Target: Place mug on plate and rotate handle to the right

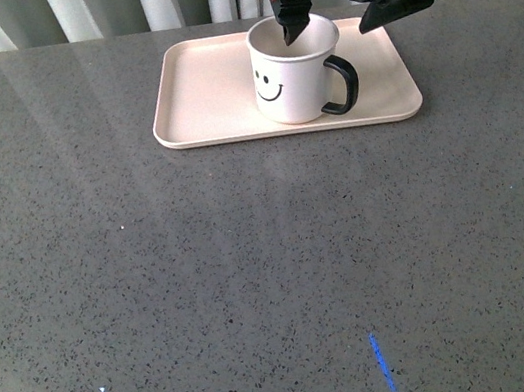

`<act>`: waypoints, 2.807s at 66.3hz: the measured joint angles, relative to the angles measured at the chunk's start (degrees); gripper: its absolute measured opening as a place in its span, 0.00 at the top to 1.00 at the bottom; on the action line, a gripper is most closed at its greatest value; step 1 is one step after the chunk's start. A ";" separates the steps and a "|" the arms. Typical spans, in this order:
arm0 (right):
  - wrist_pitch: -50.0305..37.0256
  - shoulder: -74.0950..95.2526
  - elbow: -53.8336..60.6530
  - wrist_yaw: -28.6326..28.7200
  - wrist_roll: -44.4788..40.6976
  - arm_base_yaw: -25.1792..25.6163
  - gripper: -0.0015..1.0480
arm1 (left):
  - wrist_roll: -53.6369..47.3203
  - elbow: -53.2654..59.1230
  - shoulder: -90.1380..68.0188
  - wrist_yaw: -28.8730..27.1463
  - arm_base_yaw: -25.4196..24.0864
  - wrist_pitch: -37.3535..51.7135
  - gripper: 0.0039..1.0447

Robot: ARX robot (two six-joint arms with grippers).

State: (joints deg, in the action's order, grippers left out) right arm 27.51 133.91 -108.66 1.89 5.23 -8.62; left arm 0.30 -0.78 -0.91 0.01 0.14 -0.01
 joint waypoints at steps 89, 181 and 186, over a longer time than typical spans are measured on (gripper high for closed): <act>1.88 1.07 -0.92 -1.33 2.47 -0.74 0.98 | 0.00 0.00 0.00 0.00 0.00 0.00 0.09; 18.53 11.63 -26.80 17.05 -39.01 5.38 0.98 | 0.00 0.00 0.00 0.00 0.00 0.00 0.09; 19.19 12.31 -27.82 17.11 -39.39 5.27 0.98 | 0.00 0.00 0.00 0.00 0.00 0.00 0.09</act>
State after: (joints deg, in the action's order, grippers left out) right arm 46.70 146.21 -136.49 19.00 -34.15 -3.36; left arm 0.30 -0.78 -0.91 0.01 0.14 -0.01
